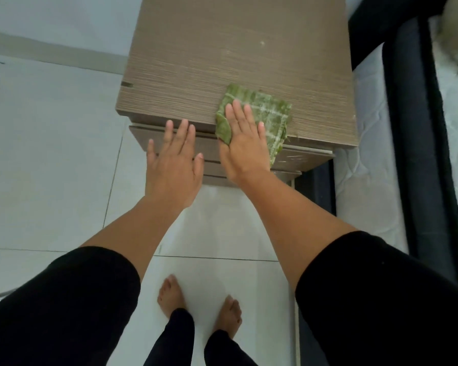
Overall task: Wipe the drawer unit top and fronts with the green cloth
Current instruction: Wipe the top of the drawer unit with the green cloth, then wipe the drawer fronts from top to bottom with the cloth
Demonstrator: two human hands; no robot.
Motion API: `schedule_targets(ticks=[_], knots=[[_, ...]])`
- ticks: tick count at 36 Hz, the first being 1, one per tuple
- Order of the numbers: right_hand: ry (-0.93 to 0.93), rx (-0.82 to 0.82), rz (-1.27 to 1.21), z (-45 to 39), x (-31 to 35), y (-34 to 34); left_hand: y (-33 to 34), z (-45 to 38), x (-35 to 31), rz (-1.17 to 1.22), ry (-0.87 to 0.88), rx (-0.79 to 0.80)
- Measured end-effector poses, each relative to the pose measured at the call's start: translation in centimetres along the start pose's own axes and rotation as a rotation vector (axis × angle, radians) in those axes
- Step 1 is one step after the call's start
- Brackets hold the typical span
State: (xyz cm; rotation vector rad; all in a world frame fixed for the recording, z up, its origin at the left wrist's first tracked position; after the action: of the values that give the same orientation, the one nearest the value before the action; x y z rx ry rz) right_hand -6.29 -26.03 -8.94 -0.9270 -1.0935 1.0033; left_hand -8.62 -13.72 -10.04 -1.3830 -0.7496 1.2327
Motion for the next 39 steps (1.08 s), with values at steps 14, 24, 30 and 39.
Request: schedule_targets(ticks=[14, 24, 30, 39], knots=[[0.239, -0.107, -0.065, 2.2, -13.4, -3.0, 1.4, -1.6, -9.7, -0.063, 0.156, -0.017], [0.41, -0.262, -0.148, 3.2, -18.7, -4.0, 2.5, -2.6, -11.1, -0.061, 0.167, -0.04], [0.606, -0.644, -0.551, 6.2, -19.6, -2.6, 3.0, -2.4, -10.5, -0.051, 0.249, -0.127], [0.668, -0.895, -0.926, 5.9, -20.1, 3.0, 4.9, -3.1, -8.8, -0.132, 0.407, -0.343]])
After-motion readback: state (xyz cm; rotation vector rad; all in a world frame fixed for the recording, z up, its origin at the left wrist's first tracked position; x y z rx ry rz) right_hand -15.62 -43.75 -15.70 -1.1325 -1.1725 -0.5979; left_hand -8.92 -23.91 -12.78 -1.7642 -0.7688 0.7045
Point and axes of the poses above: each hand's wrist, its own z-axis away from the middle knuckle, its own y-axis out of the palm, x = y × z, the point moved 8 cm from there along -z, towards the middle knuckle, and after that the axes turned 5 degrees about y, right-handed, at the moved point
